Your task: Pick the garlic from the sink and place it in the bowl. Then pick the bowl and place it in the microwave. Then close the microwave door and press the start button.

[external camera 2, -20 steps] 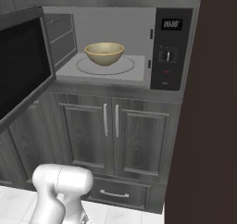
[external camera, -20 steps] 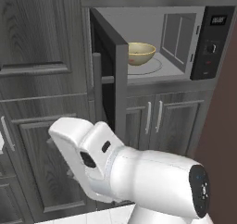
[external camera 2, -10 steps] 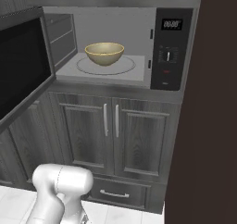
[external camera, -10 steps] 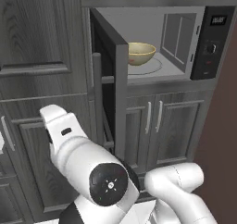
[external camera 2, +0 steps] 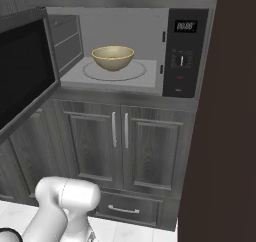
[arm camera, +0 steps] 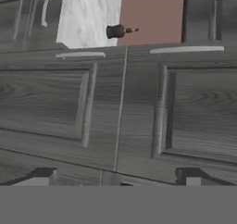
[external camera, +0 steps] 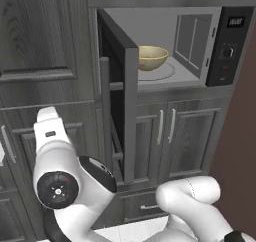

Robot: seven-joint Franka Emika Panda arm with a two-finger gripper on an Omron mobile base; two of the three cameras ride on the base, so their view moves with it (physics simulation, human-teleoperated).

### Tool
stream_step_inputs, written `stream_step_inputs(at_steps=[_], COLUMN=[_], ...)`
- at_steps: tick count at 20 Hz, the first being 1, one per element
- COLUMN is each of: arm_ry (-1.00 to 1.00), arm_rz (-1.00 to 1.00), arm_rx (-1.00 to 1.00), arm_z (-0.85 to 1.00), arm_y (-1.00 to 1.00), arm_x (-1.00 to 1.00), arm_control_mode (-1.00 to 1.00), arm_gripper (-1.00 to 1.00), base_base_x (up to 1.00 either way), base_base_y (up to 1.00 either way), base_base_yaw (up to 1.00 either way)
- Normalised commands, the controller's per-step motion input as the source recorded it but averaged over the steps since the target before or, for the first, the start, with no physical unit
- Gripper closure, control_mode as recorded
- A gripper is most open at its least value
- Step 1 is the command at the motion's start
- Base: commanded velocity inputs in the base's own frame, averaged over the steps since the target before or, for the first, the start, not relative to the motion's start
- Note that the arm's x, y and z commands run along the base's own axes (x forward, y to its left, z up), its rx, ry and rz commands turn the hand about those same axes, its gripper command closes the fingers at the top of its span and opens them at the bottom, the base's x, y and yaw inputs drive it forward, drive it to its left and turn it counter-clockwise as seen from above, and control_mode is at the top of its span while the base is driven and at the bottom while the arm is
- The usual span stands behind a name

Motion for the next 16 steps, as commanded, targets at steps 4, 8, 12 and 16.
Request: stream_step_inputs(at_steps=[4, 8, 12, 16], arm_ry=[0.00, 0.00, 0.00, 0.00], arm_rz=[-0.28, -0.24, -0.22, -0.19], arm_rx=[0.01, 0.07, 0.15, 0.17], arm_z=[0.00, 0.00, 0.06, 0.08], arm_y=[-0.27, -0.60, -0.86, -0.89], arm_x=[0.02, -0.03, -0.03, -0.11], arm_control_mode=[-1.00, -1.00, -1.00, -1.00], arm_gripper=[-1.00, -1.00, -1.00, -1.00], base_base_x=[0.00, 0.00, 0.00, 0.00], base_base_y=[0.00, 0.00, 0.00, 0.00], base_base_yaw=[0.00, 0.00, 0.00, 0.00])
